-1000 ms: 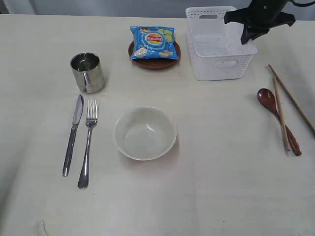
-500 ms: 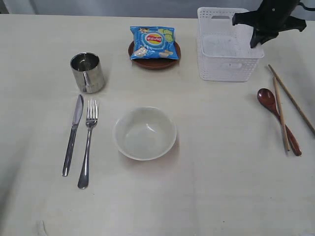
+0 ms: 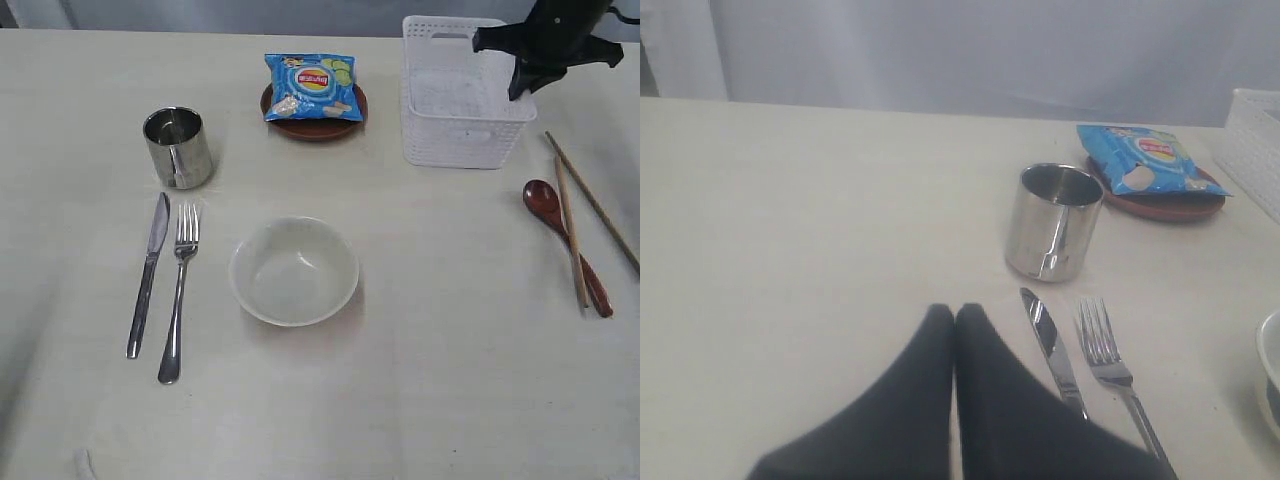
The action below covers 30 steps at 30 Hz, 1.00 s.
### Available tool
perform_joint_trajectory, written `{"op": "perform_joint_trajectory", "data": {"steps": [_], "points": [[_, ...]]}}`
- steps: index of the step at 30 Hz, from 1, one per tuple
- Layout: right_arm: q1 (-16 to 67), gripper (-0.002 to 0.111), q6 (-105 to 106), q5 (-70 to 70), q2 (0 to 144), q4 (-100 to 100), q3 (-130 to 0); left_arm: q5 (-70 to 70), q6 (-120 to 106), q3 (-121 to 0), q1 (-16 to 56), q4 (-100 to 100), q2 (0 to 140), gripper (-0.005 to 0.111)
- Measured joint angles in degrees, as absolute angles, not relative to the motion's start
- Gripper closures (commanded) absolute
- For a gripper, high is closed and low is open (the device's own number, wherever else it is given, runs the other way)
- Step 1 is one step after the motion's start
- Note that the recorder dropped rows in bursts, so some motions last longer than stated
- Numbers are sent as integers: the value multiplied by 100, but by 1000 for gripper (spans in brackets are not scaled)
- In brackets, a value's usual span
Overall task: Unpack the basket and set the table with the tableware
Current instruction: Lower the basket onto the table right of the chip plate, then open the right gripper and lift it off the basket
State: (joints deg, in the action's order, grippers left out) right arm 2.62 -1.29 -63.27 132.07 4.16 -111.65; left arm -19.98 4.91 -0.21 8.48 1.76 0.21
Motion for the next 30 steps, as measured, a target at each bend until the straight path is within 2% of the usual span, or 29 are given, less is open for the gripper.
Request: {"op": "perform_joint_trajectory", "data": {"steps": [7, 9, 14, 17, 24, 30], "points": [[262, 60, -54, -6412, 12884, 416, -11120, -1998, 491, -21, 848, 176, 21, 107], [262, 54, -45, -6402, 12760, 416, -11120, -1998, 491, -21, 848, 176, 21, 107], [262, 54, -41, -6336, 12474, 654, -11157, -1998, 491, -21, 848, 176, 21, 107], [262, 60, 58, -6326, 12356, 1290, -11315, -1998, 491, -21, 848, 176, 21, 107], [708, 109, 894, -6313, 12169, 2569, -11619, -1998, 491, -21, 848, 176, 21, 107], [1683, 109, 1265, -6350, 12168, 2463, -11619, -1998, 491, -21, 848, 176, 21, 107]]}}
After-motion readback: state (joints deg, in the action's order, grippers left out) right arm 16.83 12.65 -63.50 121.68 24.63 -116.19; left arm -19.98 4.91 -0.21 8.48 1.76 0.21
